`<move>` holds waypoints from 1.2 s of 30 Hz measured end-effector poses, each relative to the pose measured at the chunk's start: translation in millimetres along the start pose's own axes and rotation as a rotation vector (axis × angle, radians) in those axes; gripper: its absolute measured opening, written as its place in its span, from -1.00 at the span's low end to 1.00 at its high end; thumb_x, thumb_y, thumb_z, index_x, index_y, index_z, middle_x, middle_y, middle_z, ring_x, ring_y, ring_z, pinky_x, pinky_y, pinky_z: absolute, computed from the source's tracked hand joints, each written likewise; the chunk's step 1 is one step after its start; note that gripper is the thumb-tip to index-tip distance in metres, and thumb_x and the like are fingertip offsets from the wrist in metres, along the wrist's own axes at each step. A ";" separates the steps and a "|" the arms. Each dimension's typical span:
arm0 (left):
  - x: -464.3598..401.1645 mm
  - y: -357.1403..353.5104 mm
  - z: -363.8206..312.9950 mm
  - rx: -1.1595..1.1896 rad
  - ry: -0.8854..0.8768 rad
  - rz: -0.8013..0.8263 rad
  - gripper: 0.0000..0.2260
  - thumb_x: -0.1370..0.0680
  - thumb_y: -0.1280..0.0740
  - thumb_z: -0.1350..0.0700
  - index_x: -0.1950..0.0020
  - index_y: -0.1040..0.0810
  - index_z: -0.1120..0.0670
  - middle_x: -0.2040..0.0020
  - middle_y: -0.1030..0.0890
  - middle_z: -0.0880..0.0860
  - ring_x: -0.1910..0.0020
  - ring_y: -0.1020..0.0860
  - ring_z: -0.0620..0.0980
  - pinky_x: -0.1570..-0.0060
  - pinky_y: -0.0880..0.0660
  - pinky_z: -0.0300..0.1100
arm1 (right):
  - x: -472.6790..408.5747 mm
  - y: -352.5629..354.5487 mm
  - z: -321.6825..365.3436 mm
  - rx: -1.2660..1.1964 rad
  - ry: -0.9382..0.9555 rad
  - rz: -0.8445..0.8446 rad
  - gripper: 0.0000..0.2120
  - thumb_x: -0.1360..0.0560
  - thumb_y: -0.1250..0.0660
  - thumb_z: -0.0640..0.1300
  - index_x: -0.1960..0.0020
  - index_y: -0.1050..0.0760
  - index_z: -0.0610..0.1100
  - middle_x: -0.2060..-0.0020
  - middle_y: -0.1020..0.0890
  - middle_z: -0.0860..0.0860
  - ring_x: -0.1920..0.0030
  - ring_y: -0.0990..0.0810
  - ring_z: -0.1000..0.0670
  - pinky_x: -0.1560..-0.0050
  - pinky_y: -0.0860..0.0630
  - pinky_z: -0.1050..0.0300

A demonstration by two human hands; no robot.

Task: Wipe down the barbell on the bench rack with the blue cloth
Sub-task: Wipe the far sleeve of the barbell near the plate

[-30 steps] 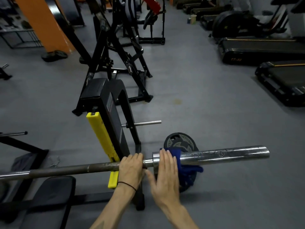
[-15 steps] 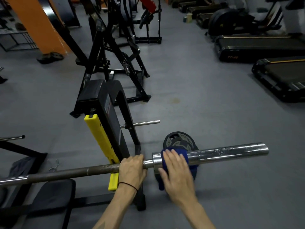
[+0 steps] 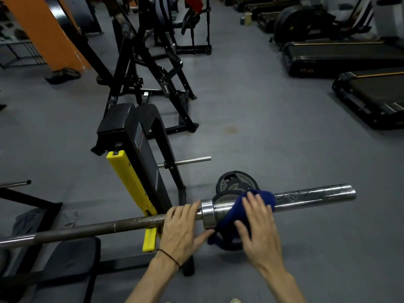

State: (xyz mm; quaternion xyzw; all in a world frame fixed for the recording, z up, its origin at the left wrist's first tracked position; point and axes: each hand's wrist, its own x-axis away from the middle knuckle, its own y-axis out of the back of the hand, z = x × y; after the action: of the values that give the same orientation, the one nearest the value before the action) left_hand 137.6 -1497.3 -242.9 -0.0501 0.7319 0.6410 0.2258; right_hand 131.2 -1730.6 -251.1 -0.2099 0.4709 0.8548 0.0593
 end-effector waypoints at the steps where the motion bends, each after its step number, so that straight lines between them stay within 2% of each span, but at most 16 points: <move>1: -2.3 1.9 -1.5 0.018 0.017 0.009 -0.25 -0.45 -0.27 -0.45 -0.39 -0.48 0.10 -0.01 -0.56 -0.03 0.06 -0.53 -0.02 -0.09 -0.50 -0.04 | 0.7 0.3 -3.4 -0.028 -0.069 -0.030 -0.37 -0.72 0.01 0.22 -0.60 -0.31 -0.19 -0.62 -0.26 -0.02 -0.65 -0.12 -0.07 -0.63 0.00 -0.14; 4: -10.0 7.7 -7.2 0.059 0.038 0.035 -0.26 -0.46 -0.24 -0.45 -0.46 -0.40 0.02 0.04 -0.57 -0.07 0.14 -0.54 -0.04 0.08 -0.49 -0.06 | -3.7 -21.5 35.8 -0.148 -0.219 -0.087 -0.32 -0.71 0.02 0.26 -0.57 -0.33 -0.24 -0.60 -0.30 -0.07 -0.66 -0.09 -0.05 -0.64 0.09 -0.05; 7: -13.5 7.6 -5.5 0.098 -0.005 0.024 -0.34 -0.46 -0.23 -0.37 -0.45 -0.34 -0.03 0.08 -0.59 -0.07 0.22 -0.55 -0.04 0.18 -0.48 -0.09 | -0.9 -37.2 74.3 -0.170 -0.050 0.063 -0.33 -0.72 0.04 0.27 -0.61 -0.26 -0.19 -0.62 -0.26 -0.05 -0.66 -0.07 0.03 -0.64 0.10 0.00; 10: -15.7 10.9 -3.4 0.091 -0.027 -0.038 -0.35 -0.44 -0.23 -0.42 -0.35 -0.41 0.00 0.17 -0.60 -0.07 0.30 -0.54 -0.09 0.22 -0.50 -0.14 | -1.6 -20.1 35.8 -0.045 0.028 0.068 -0.41 -0.74 0.04 0.21 -0.61 -0.29 -0.12 -0.62 -0.26 0.02 -0.65 -0.10 0.04 -0.64 0.05 -0.01; 13: -18.6 13.0 -5.1 0.056 -0.026 -0.059 -0.36 -0.47 -0.16 -0.46 -0.29 -0.45 0.00 0.23 -0.58 -0.08 0.33 -0.52 -0.11 0.24 -0.50 -0.17 | 0.8 -0.7 -6.1 -0.036 -0.127 -0.067 -0.40 -0.74 0.06 0.19 -0.60 -0.32 -0.16 -0.62 -0.26 0.01 -0.66 -0.08 0.00 -0.62 0.00 -0.14; 15: -19.0 11.3 -7.3 0.074 0.000 -0.045 -0.41 -0.53 -0.11 -0.42 -0.28 -0.47 0.01 0.22 -0.59 -0.08 0.32 -0.53 -0.09 0.23 -0.49 -0.14 | -3.2 -6.2 6.7 -0.123 -0.222 -0.101 -0.36 -0.72 0.04 0.23 -0.60 -0.30 -0.19 -0.62 -0.25 -0.01 -0.67 -0.04 0.00 -0.64 0.07 -0.11; 17: -20.4 7.8 -10.7 0.115 0.092 -0.033 -0.44 -0.61 -0.03 -0.37 -0.26 -0.52 0.01 0.26 -0.59 -0.08 0.34 -0.54 -0.07 0.22 -0.48 -0.10 | -5.8 -19.9 42.2 -0.204 -0.164 -0.018 -0.32 -0.71 0.03 0.28 -0.59 -0.30 -0.18 -0.61 -0.27 -0.02 -0.66 -0.05 0.02 -0.64 0.13 -0.05; 20: -24.8 6.0 -15.7 0.189 0.275 -0.009 -0.43 -0.64 0.07 -0.34 -0.27 -0.52 -0.01 0.36 -0.51 -0.11 0.39 -0.48 -0.10 0.19 -0.43 -0.11 | -4.1 -27.2 58.5 -0.153 0.032 0.137 -0.34 -0.72 0.04 0.29 -0.62 -0.27 -0.13 -0.62 -0.26 0.02 -0.65 -0.09 0.06 -0.64 0.09 0.00; 22: -24.5 5.4 -15.4 0.210 0.281 -0.001 -0.46 -0.65 0.08 -0.33 -0.27 -0.50 -0.02 0.34 -0.48 -0.13 0.37 -0.46 -0.12 0.18 -0.41 -0.13 | -9.6 -17.2 32.3 -0.058 0.037 0.076 -0.41 -0.74 0.05 0.22 -0.58 -0.35 -0.11 -0.59 -0.31 0.04 -0.64 -0.15 0.04 -0.64 0.05 0.00; 24: -23.0 8.1 -14.2 0.203 0.241 0.018 -0.49 -0.66 0.07 -0.33 -0.26 -0.49 -0.05 0.30 -0.50 -0.13 0.33 -0.47 -0.10 0.17 -0.42 -0.10 | -9.7 -5.6 5.2 -0.019 -0.042 -0.032 -0.43 -0.74 0.05 0.17 -0.55 -0.39 -0.14 -0.57 -0.33 0.04 -0.63 -0.19 -0.02 -0.64 0.03 -0.04; 27: -22.6 9.0 -14.7 0.163 0.197 -0.005 -0.52 -0.66 0.04 -0.30 -0.21 -0.52 -0.05 0.26 -0.56 -0.12 0.29 -0.52 -0.08 0.19 -0.44 -0.07 | -7.6 -15.3 21.7 -0.090 -0.198 -0.078 -0.38 -0.73 0.05 0.20 -0.58 -0.33 -0.18 -0.60 -0.29 -0.01 -0.65 -0.13 -0.06 -0.64 0.07 -0.09; 28: -22.4 8.2 -14.7 0.156 0.192 -0.015 -0.52 -0.66 0.03 -0.30 -0.21 -0.54 -0.04 0.24 -0.58 -0.11 0.29 -0.53 -0.07 0.19 -0.43 -0.08 | -5.6 -24.4 39.3 -0.112 -0.195 -0.043 -0.37 -0.73 0.05 0.22 -0.59 -0.30 -0.18 -0.61 -0.27 -0.03 -0.66 -0.10 -0.05 -0.65 0.11 -0.07; 30: -20.4 6.2 -13.6 0.159 0.180 -0.024 -0.50 -0.65 0.02 -0.30 -0.23 -0.55 -0.02 0.21 -0.60 -0.09 0.27 -0.55 -0.07 0.17 -0.43 -0.08 | 2.8 -38.9 62.5 -0.109 -0.051 0.046 -0.37 -0.73 0.04 0.23 -0.62 -0.24 -0.16 -0.63 -0.23 -0.02 -0.66 -0.09 -0.03 -0.65 0.14 -0.01; 33: -17.1 5.0 -10.1 0.198 0.129 -0.006 -0.48 -0.63 -0.02 -0.33 -0.29 -0.50 0.01 0.17 -0.60 -0.08 0.26 -0.53 -0.08 0.17 -0.45 -0.08 | -1.8 -22.4 34.1 -0.019 0.095 0.080 -0.45 -0.75 0.03 0.17 -0.60 -0.30 -0.11 -0.62 -0.27 0.02 -0.64 -0.14 0.00 -0.65 0.07 0.01; 36: -16.8 8.1 -10.1 0.201 0.107 0.005 -0.47 -0.61 -0.05 -0.35 -0.34 -0.44 0.00 0.19 -0.55 -0.10 0.28 -0.48 -0.10 0.18 -0.43 -0.11 | -4.8 -0.2 -6.1 0.002 -0.062 -0.042 -0.44 -0.74 0.05 0.14 -0.56 -0.39 -0.16 -0.59 -0.31 0.02 -0.65 -0.13 0.00 -0.65 0.04 -0.04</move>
State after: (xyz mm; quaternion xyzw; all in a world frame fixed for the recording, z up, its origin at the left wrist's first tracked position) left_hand 146.9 -1509.1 -228.1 -0.0596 0.8035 0.5613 0.1890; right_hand 137.4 -1735.1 -252.1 -0.1931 0.4653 0.8589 0.0917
